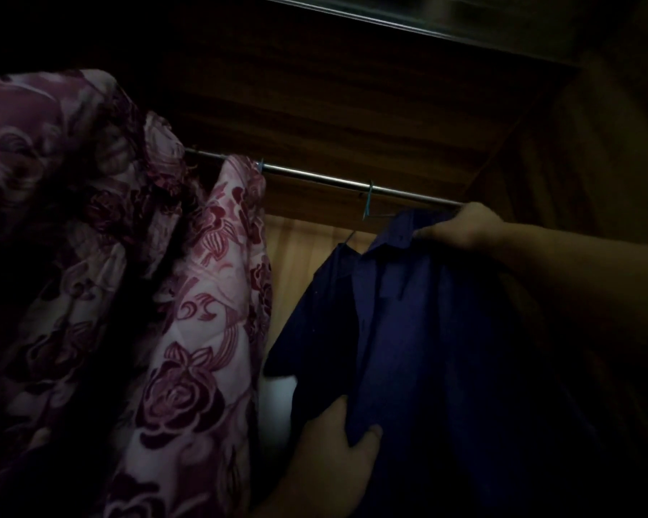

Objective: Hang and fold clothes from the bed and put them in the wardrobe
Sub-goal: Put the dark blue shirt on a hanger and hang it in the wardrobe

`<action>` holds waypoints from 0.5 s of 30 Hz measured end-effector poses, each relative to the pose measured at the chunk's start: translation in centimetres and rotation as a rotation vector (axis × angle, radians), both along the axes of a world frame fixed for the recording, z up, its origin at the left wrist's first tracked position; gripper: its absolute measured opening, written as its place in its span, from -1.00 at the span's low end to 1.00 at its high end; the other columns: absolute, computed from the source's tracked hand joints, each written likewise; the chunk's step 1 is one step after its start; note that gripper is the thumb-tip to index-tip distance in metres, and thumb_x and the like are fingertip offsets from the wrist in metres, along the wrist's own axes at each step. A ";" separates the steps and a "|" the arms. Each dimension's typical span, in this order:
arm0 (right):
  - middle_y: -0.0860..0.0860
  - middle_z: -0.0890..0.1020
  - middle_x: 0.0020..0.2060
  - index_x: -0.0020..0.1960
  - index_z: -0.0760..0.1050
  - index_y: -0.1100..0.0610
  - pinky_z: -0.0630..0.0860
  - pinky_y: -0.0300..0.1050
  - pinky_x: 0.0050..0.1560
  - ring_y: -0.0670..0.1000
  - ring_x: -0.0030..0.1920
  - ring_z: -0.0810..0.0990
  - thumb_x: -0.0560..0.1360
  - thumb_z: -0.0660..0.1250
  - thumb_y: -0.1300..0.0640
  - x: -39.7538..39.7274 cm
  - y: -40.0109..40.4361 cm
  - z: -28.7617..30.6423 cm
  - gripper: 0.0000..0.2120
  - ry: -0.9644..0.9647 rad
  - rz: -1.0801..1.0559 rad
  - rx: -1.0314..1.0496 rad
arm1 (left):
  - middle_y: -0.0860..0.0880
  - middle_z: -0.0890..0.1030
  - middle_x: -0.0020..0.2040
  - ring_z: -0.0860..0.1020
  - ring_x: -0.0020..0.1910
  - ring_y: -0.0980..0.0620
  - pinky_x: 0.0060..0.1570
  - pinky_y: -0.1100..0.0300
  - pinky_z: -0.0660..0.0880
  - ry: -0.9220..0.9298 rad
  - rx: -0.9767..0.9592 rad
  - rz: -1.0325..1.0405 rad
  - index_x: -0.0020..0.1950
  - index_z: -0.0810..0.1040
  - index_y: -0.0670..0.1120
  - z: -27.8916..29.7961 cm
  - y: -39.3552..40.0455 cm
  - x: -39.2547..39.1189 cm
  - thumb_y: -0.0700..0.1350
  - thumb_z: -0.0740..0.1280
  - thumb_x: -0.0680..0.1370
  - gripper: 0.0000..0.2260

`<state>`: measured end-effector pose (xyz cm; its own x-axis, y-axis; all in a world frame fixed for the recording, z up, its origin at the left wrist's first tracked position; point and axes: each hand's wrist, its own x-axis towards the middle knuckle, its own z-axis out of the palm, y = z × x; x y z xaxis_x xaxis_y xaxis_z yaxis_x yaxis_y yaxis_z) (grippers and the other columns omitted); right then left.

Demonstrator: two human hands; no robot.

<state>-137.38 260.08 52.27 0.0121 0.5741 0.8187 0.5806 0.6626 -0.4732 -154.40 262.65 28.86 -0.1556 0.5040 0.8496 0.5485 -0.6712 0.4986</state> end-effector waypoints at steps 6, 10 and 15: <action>0.13 0.50 0.11 0.33 0.31 0.07 0.53 0.08 -0.13 0.19 0.10 0.51 0.16 0.60 -0.17 2.9 -0.9 -2.0 -0.13 -0.398 -0.041 -0.511 | 0.28 0.55 -0.05 0.51 -0.10 0.39 -0.20 0.58 0.40 0.015 -0.054 -0.080 0.01 0.42 0.24 -1.3 -0.7 0.7 -0.06 0.32 0.57 -0.82; 0.12 0.33 0.40 0.47 0.20 -0.05 0.54 0.10 -0.10 0.22 0.38 0.34 0.28 0.58 -0.01 3.1 -0.5 -5.4 -0.12 -0.627 -0.025 -0.696 | 0.28 0.53 0.01 0.50 -0.05 0.37 -0.18 0.59 0.40 0.061 -0.166 -0.079 0.07 0.41 0.23 -3.0 -1.5 1.3 -0.11 0.37 0.54 -0.74; 0.16 0.40 0.32 0.47 0.20 0.08 0.53 -0.02 -0.30 0.16 -0.03 0.52 0.41 0.46 0.08 3.2 0.1 -8.4 -0.28 -0.730 0.004 -0.678 | 0.23 0.46 0.19 0.46 0.17 0.23 0.05 0.53 0.38 0.196 -0.407 0.029 0.34 0.28 0.16 -5.2 -3.1 1.7 -0.09 0.50 0.42 -0.41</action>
